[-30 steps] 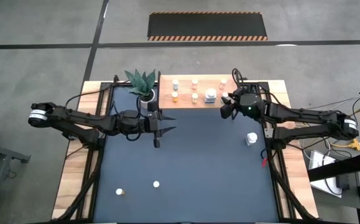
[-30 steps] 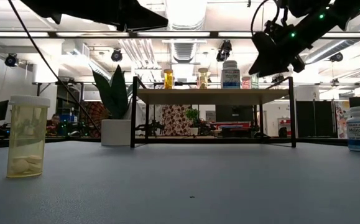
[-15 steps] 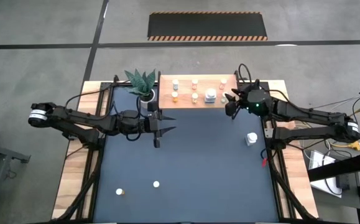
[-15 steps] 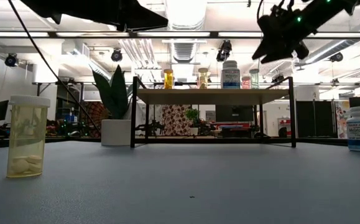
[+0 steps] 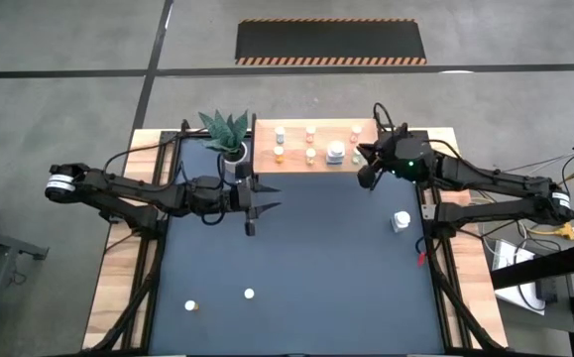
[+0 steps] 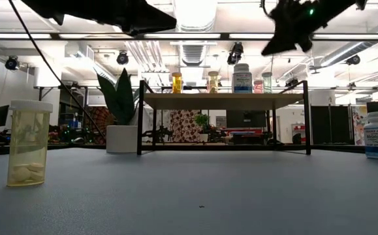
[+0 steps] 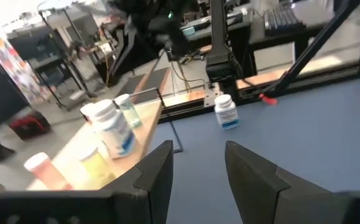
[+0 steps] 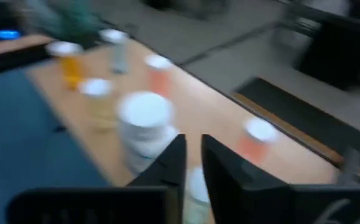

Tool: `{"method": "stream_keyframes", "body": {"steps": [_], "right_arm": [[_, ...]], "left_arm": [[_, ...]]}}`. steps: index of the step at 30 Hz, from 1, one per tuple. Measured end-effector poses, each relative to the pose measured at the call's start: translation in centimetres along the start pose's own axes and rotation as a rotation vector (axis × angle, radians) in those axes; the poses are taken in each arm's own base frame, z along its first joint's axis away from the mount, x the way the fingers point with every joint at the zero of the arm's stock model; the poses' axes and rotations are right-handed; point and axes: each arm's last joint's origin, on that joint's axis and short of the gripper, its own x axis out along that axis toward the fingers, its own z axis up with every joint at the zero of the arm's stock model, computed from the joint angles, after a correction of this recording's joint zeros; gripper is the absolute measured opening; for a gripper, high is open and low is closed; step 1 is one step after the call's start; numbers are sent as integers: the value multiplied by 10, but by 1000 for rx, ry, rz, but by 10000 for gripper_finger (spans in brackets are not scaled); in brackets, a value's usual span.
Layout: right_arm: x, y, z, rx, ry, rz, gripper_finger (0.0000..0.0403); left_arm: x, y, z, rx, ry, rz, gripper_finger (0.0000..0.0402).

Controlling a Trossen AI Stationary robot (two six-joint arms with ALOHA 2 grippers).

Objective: Pick and place medicine bottles onto shelf by color
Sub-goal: Put the yellow medicine bottle on the shelf

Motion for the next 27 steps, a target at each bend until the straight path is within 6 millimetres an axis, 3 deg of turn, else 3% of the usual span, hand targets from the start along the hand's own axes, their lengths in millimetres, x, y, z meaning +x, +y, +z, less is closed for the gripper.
{"method": "stream_keyframes", "body": {"steps": [3,10,16,27], "right_arm": [[-8,7,9,-90,-37,159,13],[-21,32,12,-243,-94,444,13],[-33,54,1,-365,-92,575,13],[-50,75,-7,-448,-107,706,13]], "left_arm": [[-1,-6,1,-72,7,-24,128],[-7,-30,10,-178,78,-140,128],[-14,-49,22,-291,143,-191,128],[-15,-80,43,-516,517,-161,128]]}}
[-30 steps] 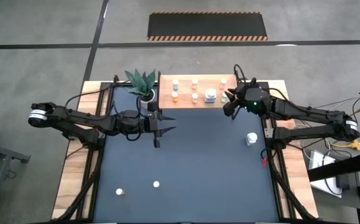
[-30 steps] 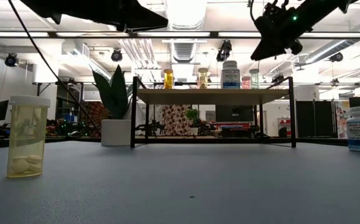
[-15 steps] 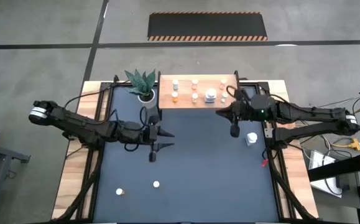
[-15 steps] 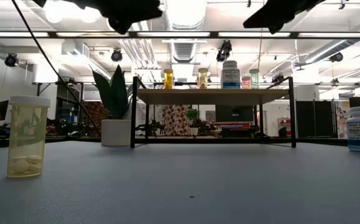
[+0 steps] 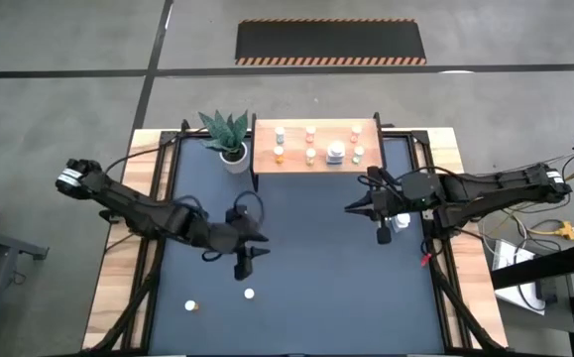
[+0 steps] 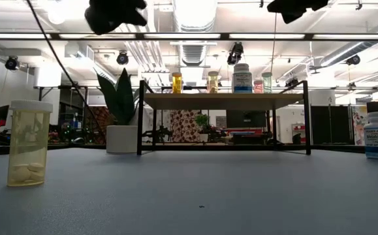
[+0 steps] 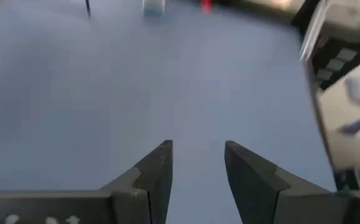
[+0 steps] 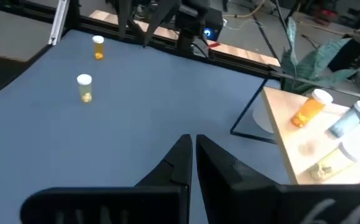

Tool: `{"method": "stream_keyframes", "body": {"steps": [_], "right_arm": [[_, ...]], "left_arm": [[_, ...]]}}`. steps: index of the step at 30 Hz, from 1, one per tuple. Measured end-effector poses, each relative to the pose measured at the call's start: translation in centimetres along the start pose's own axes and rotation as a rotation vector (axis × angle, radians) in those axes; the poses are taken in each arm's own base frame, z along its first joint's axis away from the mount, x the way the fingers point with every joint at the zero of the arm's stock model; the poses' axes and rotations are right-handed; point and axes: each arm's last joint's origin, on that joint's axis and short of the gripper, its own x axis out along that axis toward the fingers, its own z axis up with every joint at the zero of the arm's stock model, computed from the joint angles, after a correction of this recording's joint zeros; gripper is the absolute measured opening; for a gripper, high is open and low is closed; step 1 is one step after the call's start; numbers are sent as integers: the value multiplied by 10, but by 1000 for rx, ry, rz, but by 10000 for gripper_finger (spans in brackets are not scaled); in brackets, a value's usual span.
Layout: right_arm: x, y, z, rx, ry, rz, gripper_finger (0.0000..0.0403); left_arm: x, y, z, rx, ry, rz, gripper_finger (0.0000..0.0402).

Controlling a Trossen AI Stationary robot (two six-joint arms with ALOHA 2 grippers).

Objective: Pick and place medicine bottles onto shelf by color
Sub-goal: Put the yellow medicine bottle on the shelf

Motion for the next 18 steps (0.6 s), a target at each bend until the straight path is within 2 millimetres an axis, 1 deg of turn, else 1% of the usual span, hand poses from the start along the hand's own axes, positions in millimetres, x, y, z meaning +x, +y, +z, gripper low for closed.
{"method": "stream_keyframes", "body": {"steps": [7,9,11,14,18], "right_arm": [[0,4,0,-32,0,17,13],[0,4,0,-35,0,17,13],[0,4,0,-37,0,17,13],[0,4,-1,-35,1,17,13],[1,4,-3,-33,9,19,13]], "left_arm": [[15,-40,-8,-9,356,78,128],[18,-48,-11,8,430,105,128],[22,-57,-13,29,468,98,131],[29,-69,-21,49,523,60,150],[36,-75,-36,83,588,52,189]]}}
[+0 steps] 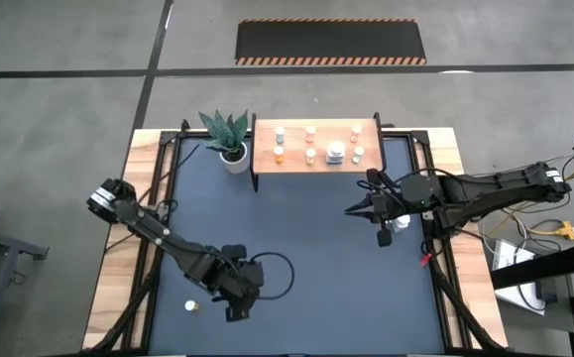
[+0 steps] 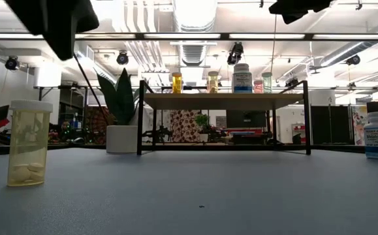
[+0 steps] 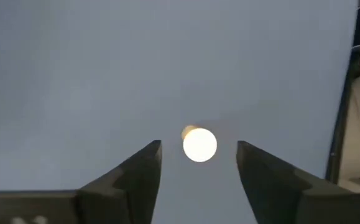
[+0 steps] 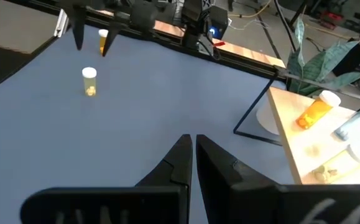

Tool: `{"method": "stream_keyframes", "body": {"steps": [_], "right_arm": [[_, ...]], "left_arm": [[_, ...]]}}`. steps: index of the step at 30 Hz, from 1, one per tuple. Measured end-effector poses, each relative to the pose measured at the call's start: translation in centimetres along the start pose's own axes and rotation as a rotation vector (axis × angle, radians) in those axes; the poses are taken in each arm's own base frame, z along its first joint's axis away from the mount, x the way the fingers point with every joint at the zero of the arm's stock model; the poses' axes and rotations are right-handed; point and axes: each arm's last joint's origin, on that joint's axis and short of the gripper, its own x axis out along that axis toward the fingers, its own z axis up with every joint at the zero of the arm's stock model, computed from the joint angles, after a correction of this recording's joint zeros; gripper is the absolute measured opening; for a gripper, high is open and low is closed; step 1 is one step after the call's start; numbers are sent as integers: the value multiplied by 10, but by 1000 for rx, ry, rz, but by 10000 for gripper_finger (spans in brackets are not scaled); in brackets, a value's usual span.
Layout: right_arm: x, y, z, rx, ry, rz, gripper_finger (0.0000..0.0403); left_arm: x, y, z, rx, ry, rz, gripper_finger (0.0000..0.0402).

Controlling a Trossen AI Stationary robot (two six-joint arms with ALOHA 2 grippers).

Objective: Pick and place medicine bottles onto shelf by color
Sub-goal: Put the yellow medicine bottle on the shelf

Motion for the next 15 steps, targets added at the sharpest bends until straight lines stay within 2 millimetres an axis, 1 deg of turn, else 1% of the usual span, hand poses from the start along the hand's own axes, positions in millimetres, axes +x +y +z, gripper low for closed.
{"method": "stream_keyframes", "body": {"steps": [3,5,8,15], "right_arm": [[1,1,-1,17,5,2,13],[1,1,-3,24,10,4,13],[2,1,-4,24,15,5,13],[2,2,-5,35,16,5,13]], "left_arm": [[10,-5,-3,26,21,14,215],[17,-6,-3,42,37,27,224],[28,-8,-3,67,54,36,228],[48,-14,-5,61,109,21,228]]}}
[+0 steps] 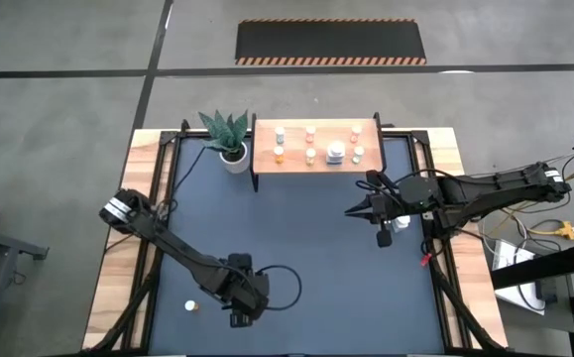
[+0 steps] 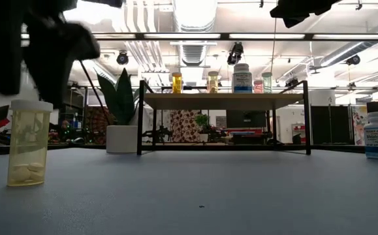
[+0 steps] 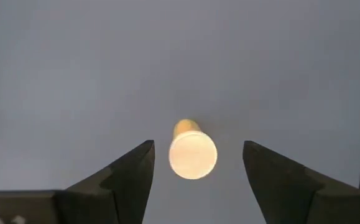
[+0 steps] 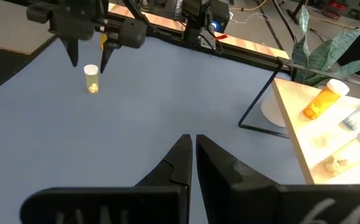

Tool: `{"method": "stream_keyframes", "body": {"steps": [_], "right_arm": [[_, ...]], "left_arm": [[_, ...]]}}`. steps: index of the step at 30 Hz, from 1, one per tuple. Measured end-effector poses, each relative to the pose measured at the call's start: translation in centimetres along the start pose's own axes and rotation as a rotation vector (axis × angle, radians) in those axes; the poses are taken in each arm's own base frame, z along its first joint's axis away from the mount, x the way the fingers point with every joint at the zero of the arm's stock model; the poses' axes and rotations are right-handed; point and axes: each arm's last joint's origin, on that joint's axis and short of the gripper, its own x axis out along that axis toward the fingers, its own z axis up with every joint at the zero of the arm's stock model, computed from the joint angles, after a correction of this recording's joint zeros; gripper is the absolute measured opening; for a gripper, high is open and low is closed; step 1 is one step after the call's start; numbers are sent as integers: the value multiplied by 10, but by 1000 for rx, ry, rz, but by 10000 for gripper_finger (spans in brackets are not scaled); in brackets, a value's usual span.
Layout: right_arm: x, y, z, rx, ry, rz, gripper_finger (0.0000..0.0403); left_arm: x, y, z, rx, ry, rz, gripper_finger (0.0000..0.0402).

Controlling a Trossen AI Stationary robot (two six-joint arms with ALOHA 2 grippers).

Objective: Pick and place medicine bottles onto shelf by color
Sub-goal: Put the yellow medicine bottle on the shelf

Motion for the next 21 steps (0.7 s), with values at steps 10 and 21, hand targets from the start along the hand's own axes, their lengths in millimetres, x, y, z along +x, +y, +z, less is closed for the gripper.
{"method": "stream_keyframes", "body": {"steps": [10,21], "right_arm": [[0,0,0,18,-2,0,13],[0,0,0,21,-2,0,13]], "left_arm": [[11,1,-2,-11,31,22,185],[10,1,-3,-12,31,18,104]]}}
